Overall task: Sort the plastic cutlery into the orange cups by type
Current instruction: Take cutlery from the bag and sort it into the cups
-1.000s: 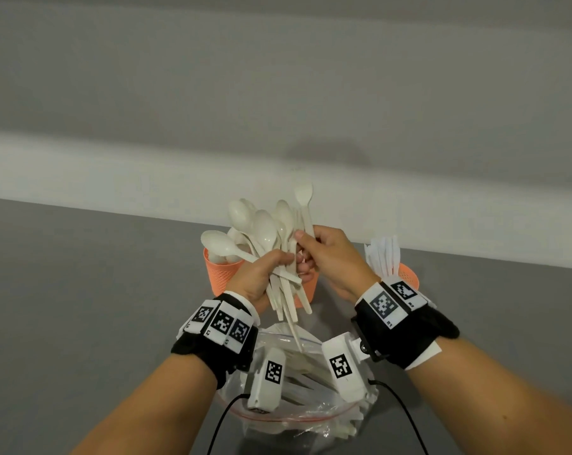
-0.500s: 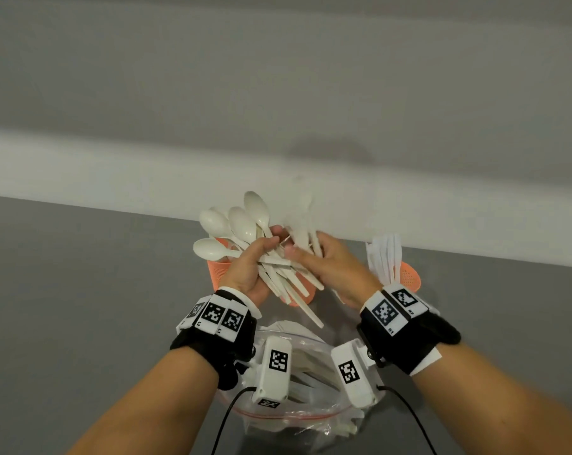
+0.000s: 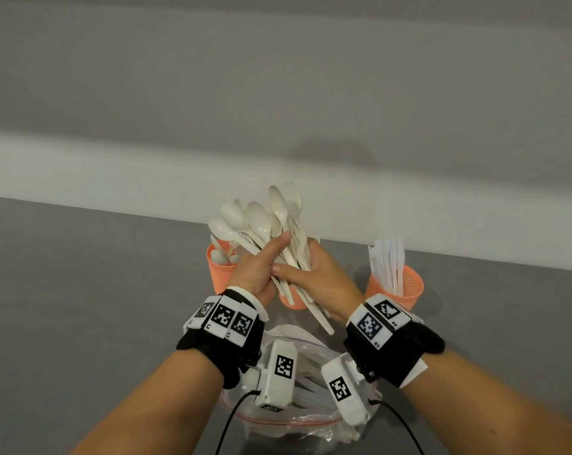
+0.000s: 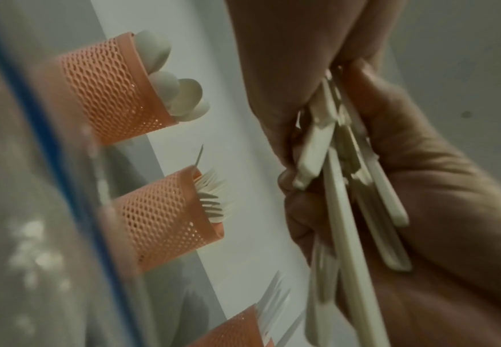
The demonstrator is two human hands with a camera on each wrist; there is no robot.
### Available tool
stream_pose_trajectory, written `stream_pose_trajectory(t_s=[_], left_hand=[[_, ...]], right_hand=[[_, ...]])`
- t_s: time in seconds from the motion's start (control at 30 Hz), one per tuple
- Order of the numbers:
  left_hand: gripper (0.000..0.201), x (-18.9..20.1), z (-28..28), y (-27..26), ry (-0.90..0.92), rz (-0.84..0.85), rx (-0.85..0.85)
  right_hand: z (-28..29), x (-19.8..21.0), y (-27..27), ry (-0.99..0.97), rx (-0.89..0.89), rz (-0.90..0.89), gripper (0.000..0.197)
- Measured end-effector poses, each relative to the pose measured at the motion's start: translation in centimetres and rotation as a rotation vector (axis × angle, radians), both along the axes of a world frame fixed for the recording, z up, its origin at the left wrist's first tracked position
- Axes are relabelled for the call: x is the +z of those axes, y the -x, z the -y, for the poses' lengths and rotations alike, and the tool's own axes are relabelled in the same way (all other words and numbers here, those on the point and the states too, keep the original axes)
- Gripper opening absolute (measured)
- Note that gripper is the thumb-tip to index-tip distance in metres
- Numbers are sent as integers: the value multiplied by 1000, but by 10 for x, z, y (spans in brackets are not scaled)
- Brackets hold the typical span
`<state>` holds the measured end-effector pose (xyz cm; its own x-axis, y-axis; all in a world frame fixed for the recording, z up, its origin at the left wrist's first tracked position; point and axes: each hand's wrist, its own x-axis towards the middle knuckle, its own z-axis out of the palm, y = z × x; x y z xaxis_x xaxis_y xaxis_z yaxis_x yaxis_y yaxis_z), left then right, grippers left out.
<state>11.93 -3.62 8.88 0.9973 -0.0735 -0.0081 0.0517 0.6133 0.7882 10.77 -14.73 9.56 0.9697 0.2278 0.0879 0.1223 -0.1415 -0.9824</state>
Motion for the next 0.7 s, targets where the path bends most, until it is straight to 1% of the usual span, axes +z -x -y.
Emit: stream_pose_trajectory(t_s=[0.03, 0.1, 0.2, 0.23, 0.27, 0.33, 0.37, 0.4, 0.53, 0.57, 0.63, 0.67, 0.7], left_hand=[[51, -1, -1, -1, 2, 1, 25], [49, -3, -1, -1, -16, 17, 44], [32, -2, 0, 0, -49, 33, 47], [32, -2, 0, -2, -53, 13, 64], [38, -2, -1, -3, -46, -20, 85], [55, -1, -3, -6, -34, -89, 111], [60, -1, -5, -7, -30, -110, 106], [60, -1, -6, -7, -29, -127, 93], [43, -6, -10, -10, -18, -152, 79], [37, -8, -10, -11, -9, -143, 72], [18, -10, -11, -13, 15, -124, 60], [19, -9, -11, -12, 48, -117, 52], [24, -8, -12, -12, 89, -109, 44]], right_hand=[[0, 1, 0, 52, 2, 39, 41], [1, 3, -3, 182, -17, 134, 38], [2, 4, -6, 313, -52, 228, 38], [1, 3, -7, 334, -58, 236, 38], [1, 3, -6, 342, -56, 240, 39], [0, 3, -4, 320, -34, 227, 38], [0, 2, -3, 288, -24, 214, 36], [0, 2, -3, 255, -22, 200, 32], [1, 1, -8, 207, -51, 187, 25], [2, 1, -8, 196, -48, 186, 23], [2, 1, -9, 157, -34, 177, 20], [2, 2, -9, 138, -37, 177, 18], [4, 3, -11, 121, -54, 179, 15]])
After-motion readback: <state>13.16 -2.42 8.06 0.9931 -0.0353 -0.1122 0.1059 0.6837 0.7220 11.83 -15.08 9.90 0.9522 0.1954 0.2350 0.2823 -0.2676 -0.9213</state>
